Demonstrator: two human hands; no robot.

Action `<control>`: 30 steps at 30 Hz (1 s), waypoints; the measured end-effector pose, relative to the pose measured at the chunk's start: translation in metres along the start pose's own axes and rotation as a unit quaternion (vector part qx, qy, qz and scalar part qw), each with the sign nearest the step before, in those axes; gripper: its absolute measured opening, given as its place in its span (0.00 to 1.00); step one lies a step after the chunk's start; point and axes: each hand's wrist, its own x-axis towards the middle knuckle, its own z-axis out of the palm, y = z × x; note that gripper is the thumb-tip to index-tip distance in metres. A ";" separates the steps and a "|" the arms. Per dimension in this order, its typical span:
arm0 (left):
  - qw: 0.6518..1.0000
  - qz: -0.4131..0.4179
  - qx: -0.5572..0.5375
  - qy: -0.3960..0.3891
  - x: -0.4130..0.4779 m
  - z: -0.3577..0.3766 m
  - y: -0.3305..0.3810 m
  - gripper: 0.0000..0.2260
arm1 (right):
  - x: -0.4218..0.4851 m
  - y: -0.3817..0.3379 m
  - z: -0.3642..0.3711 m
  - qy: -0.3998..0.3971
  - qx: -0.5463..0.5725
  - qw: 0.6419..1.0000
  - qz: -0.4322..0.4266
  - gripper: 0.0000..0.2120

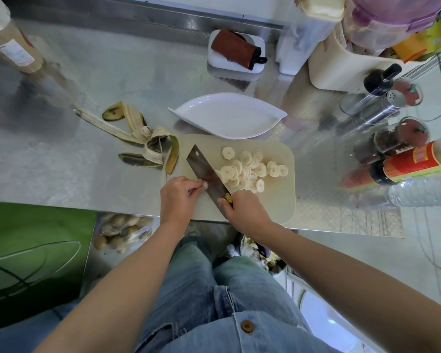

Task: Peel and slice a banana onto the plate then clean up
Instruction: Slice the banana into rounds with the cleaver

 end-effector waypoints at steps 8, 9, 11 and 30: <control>1.000 -0.001 0.000 0.002 -0.001 0.000 0.000 0.06 | -0.005 0.007 -0.008 0.047 0.036 0.998 -0.012 0.23; 1.000 -0.002 0.001 0.002 -0.002 0.000 0.000 0.06 | -0.005 0.007 -0.009 0.046 0.036 0.998 -0.015 0.23; 1.000 -0.005 -0.001 0.001 -0.002 0.000 0.000 0.07 | -0.005 0.006 -0.009 0.040 0.031 0.999 -0.020 0.22; 1.000 0.011 0.010 -0.002 -0.001 -0.004 0.003 0.05 | -0.003 -0.001 0.001 0.011 0.002 1.000 -0.007 0.24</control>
